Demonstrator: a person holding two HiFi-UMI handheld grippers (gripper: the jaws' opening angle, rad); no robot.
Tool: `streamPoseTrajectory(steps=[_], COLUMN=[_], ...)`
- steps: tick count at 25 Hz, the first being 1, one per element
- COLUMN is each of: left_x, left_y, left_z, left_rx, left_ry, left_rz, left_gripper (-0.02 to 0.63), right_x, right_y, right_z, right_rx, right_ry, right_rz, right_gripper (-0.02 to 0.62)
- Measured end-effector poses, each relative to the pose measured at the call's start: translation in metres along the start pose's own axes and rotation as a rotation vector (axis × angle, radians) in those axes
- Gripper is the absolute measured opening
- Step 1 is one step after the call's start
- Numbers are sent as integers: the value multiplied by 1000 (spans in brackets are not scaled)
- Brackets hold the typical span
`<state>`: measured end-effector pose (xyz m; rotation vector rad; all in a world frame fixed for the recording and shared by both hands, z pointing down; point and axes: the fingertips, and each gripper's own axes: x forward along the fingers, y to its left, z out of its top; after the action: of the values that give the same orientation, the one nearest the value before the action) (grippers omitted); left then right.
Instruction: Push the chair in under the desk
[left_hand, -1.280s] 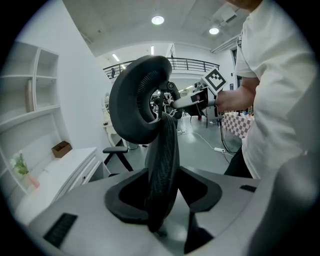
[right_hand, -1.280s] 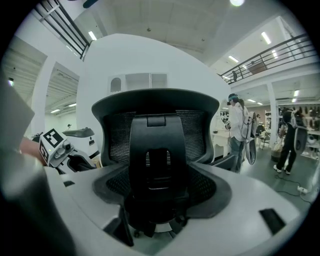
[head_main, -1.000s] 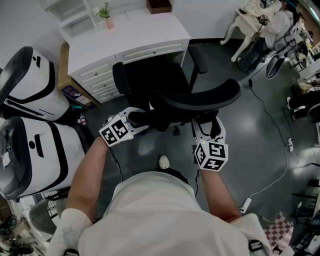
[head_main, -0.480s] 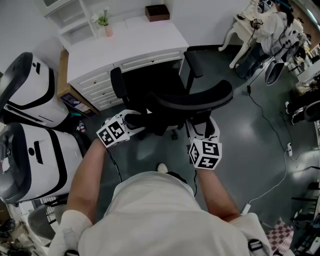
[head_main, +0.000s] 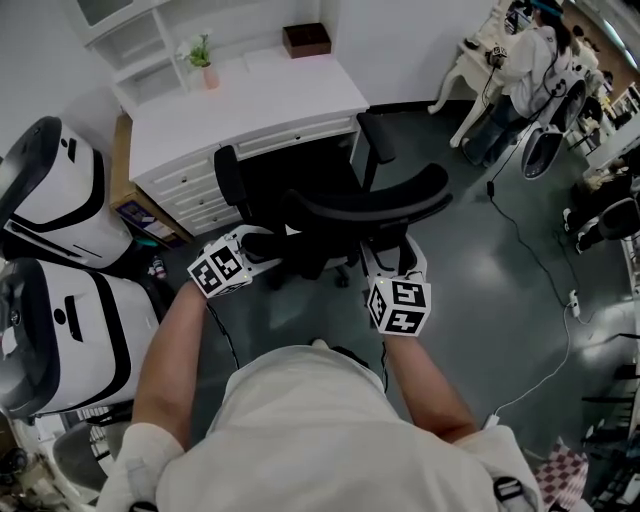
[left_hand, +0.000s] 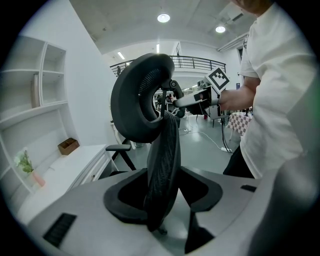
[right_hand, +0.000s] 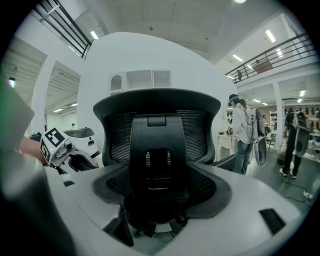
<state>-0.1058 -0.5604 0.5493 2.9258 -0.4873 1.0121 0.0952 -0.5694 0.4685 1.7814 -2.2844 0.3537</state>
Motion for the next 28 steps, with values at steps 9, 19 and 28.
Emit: streamPoseTrajectory(steps=[9, 19, 28], left_x=[-1, 0, 1], left_y=[11, 17, 18], left_z=[-2, -4, -5], left_rx=[-1, 4, -24], left_ry=[0, 13, 36], left_rz=[2, 6, 16], left_gripper=[192, 192, 204], right_x=[9, 14, 16], right_y=[4, 6, 5], right_z=[4, 6, 5], right_rx=[-1, -9, -7], right_ry=[0, -5, -1], right_rz=[-2, 1, 24], right_gripper=[316, 316, 316])
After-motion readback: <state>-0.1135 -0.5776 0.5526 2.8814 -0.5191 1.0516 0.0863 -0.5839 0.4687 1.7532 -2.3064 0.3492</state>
